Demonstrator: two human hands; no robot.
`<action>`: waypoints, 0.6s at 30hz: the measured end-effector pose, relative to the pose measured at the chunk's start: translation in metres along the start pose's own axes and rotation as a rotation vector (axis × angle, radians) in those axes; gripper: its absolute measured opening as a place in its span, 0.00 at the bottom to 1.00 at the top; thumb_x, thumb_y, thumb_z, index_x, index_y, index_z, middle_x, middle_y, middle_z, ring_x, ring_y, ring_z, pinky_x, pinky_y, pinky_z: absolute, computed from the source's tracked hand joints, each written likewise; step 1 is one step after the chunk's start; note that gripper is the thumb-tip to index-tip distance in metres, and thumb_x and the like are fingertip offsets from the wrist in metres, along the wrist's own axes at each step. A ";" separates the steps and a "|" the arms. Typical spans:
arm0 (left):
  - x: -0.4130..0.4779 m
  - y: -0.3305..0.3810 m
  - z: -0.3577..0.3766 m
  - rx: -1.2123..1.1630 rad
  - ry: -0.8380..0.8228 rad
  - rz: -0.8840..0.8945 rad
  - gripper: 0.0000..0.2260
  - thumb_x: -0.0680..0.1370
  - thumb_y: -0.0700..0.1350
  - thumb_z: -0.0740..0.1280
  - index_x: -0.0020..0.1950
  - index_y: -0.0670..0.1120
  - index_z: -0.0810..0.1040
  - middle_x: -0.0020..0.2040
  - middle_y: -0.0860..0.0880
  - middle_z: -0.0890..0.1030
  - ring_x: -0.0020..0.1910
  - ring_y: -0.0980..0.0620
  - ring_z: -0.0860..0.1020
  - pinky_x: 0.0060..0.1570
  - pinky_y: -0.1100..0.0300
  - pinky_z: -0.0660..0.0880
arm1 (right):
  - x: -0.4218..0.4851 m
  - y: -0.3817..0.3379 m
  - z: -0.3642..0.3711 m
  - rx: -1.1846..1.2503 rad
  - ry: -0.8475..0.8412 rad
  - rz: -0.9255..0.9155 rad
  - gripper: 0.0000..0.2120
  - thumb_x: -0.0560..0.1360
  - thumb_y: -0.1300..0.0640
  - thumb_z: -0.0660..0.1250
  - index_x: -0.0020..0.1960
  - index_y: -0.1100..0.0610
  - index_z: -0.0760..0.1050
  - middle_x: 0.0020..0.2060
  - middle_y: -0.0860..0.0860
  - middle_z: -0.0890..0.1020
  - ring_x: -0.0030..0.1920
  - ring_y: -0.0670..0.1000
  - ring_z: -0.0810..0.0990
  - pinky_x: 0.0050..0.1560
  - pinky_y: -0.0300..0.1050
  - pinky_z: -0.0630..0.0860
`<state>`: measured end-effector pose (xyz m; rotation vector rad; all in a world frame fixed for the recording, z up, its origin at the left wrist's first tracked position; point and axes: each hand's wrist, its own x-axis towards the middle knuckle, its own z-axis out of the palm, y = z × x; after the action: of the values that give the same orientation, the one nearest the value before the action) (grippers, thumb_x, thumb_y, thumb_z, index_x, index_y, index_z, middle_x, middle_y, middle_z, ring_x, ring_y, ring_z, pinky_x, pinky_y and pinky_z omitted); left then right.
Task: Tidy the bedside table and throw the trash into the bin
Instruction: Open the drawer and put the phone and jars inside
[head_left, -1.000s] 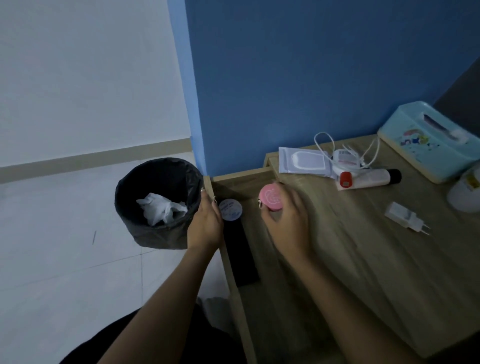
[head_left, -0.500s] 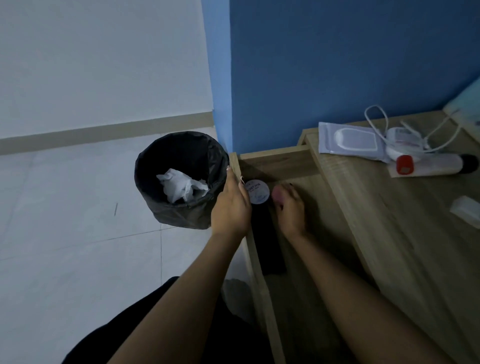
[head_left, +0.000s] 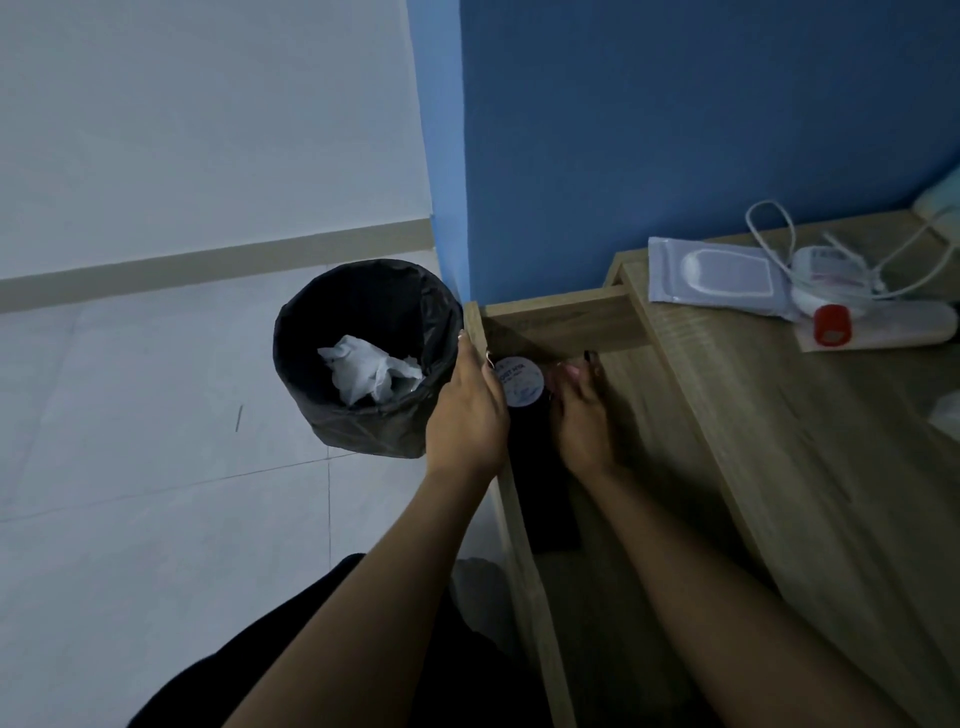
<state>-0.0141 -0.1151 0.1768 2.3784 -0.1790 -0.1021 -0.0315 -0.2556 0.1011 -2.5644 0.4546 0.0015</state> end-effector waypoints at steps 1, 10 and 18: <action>0.000 -0.001 0.000 0.000 0.002 0.003 0.26 0.81 0.55 0.44 0.78 0.48 0.50 0.73 0.43 0.67 0.68 0.42 0.71 0.61 0.45 0.73 | -0.002 -0.004 -0.006 0.004 0.016 0.012 0.22 0.82 0.58 0.54 0.76 0.57 0.60 0.77 0.57 0.57 0.76 0.54 0.59 0.73 0.47 0.58; 0.004 0.003 -0.011 0.159 -0.096 -0.039 0.26 0.82 0.54 0.46 0.77 0.43 0.51 0.66 0.37 0.74 0.61 0.37 0.75 0.54 0.42 0.75 | -0.003 -0.038 -0.112 0.141 0.488 -0.215 0.18 0.74 0.56 0.64 0.62 0.61 0.77 0.61 0.58 0.78 0.61 0.58 0.77 0.61 0.48 0.74; 0.005 0.019 -0.022 0.396 -0.212 -0.018 0.27 0.83 0.51 0.47 0.77 0.36 0.49 0.73 0.36 0.65 0.67 0.35 0.69 0.59 0.43 0.73 | 0.019 -0.019 -0.194 -0.213 0.279 -0.248 0.29 0.74 0.56 0.68 0.73 0.57 0.65 0.73 0.58 0.64 0.72 0.60 0.64 0.69 0.56 0.66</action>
<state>-0.0086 -0.1149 0.2056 2.7620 -0.3017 -0.3578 -0.0243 -0.3441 0.2763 -2.8275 0.2447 -0.4219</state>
